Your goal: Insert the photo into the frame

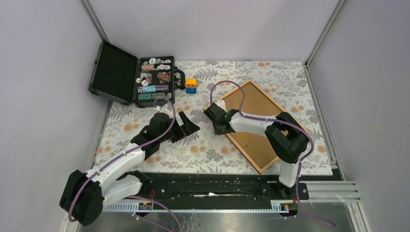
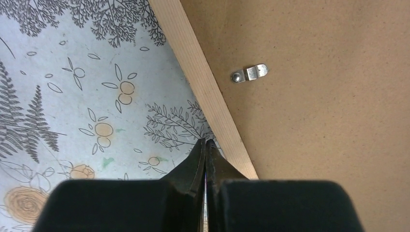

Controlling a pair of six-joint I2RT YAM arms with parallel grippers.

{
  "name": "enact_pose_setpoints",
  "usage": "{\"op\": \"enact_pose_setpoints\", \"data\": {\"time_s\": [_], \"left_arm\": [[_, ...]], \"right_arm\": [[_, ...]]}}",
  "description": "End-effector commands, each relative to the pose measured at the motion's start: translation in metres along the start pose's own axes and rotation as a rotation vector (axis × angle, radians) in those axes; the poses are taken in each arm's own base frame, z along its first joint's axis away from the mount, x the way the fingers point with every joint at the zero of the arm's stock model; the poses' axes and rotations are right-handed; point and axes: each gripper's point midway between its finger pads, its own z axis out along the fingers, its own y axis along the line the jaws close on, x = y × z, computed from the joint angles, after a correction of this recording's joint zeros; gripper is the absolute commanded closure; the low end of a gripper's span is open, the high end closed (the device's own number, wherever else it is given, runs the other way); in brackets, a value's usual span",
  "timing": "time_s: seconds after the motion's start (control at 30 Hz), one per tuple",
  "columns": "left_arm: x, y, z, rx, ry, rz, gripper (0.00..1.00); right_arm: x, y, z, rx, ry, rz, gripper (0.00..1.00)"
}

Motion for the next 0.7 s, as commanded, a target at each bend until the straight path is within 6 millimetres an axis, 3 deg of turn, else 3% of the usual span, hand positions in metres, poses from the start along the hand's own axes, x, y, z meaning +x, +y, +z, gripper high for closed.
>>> {"op": "enact_pose_setpoints", "data": {"time_s": [0.0, 0.13, 0.23, 0.3, 0.4, 0.47, 0.67], "left_arm": [[-0.019, -0.024, 0.011, 0.059, -0.039, 0.021, 0.01], [-0.023, -0.033, 0.025, 0.078, -0.020, 0.016, 0.01], [-0.028, -0.036, 0.041, 0.069, -0.010, 0.002, 0.02], [-0.030, -0.037, 0.053, 0.066, -0.001, -0.021, 0.02], [-0.030, -0.039, 0.076, 0.066, 0.024, -0.069, 0.05], [-0.030, -0.040, 0.092, 0.068, 0.028, -0.108, 0.12], [-0.025, -0.033, 0.138, -0.012, 0.022, -0.131, 0.21]], "right_arm": [[-0.007, 0.010, -0.003, -0.057, -0.014, 0.118, 0.97], [-0.015, 0.013, -0.022, -0.108, -0.024, 0.052, 0.67], [-0.019, -0.012, -0.046, -0.072, -0.061, 0.022, 0.42], [-0.011, -0.029, -0.055, -0.075, -0.058, 0.027, 0.32], [0.007, -0.047, -0.064, -0.101, -0.044, 0.048, 0.28], [0.018, -0.053, -0.065, -0.112, -0.050, 0.060, 0.28], [0.041, -0.059, -0.051, -0.151, -0.043, 0.127, 0.40]]}}
